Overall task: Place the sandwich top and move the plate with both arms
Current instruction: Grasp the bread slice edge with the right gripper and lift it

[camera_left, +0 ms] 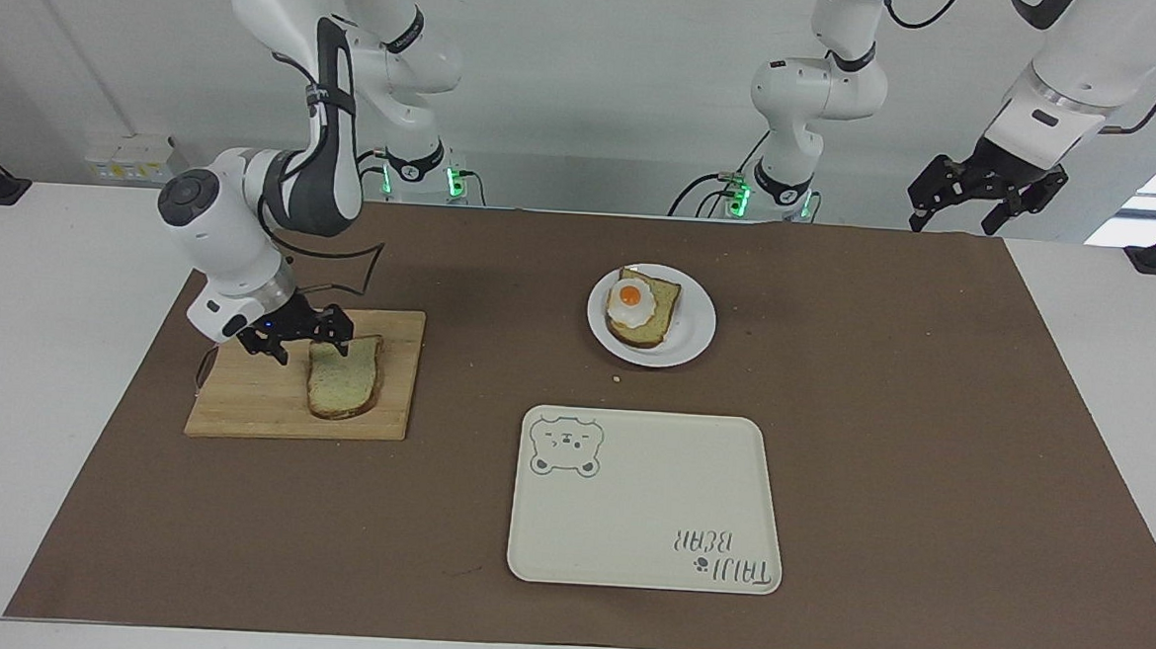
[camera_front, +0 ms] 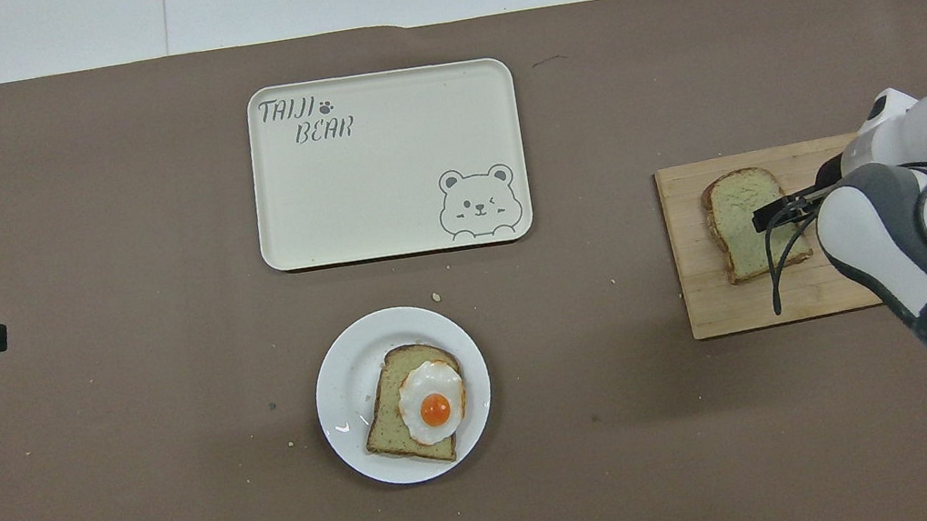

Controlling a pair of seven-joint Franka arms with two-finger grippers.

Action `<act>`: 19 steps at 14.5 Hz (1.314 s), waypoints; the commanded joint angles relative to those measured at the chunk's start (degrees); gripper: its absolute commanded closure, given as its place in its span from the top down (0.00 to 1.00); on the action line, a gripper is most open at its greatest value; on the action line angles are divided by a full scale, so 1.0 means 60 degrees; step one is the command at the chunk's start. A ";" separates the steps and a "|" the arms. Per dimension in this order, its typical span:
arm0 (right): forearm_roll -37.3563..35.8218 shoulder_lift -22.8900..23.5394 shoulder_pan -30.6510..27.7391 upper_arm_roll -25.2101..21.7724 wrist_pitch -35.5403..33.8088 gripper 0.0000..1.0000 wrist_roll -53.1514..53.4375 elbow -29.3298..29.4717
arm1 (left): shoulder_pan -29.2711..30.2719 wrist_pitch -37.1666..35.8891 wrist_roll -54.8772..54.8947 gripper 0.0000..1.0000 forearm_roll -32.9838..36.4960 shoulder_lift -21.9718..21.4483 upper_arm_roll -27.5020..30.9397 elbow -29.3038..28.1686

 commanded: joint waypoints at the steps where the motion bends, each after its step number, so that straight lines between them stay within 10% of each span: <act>1: 0.0675 0.0110 -0.0181 0.0071 0.0263 1.00 -0.0811 -0.0058 | 0.0068 -0.0176 -0.0080 1.00 0.0142 0.0048 -0.0050 0.0120; 9: 0.1466 0.0388 -0.0328 0.0071 0.0483 0.64 -0.1603 -0.0029 | 0.0068 -0.0176 -0.0080 1.00 0.0142 0.0048 -0.0050 0.0120; 14: 0.1466 0.0388 -0.0313 0.0057 0.0483 0.02 -0.1560 -0.0029 | 0.0068 -0.0176 -0.0080 1.00 0.0142 0.0034 -0.0050 0.0120; 19: 0.1466 0.0388 -0.0225 0.0057 0.0468 0.00 -0.1120 -0.0015 | 0.0068 -0.0176 -0.0080 1.00 0.0142 0.0034 -0.0050 0.0120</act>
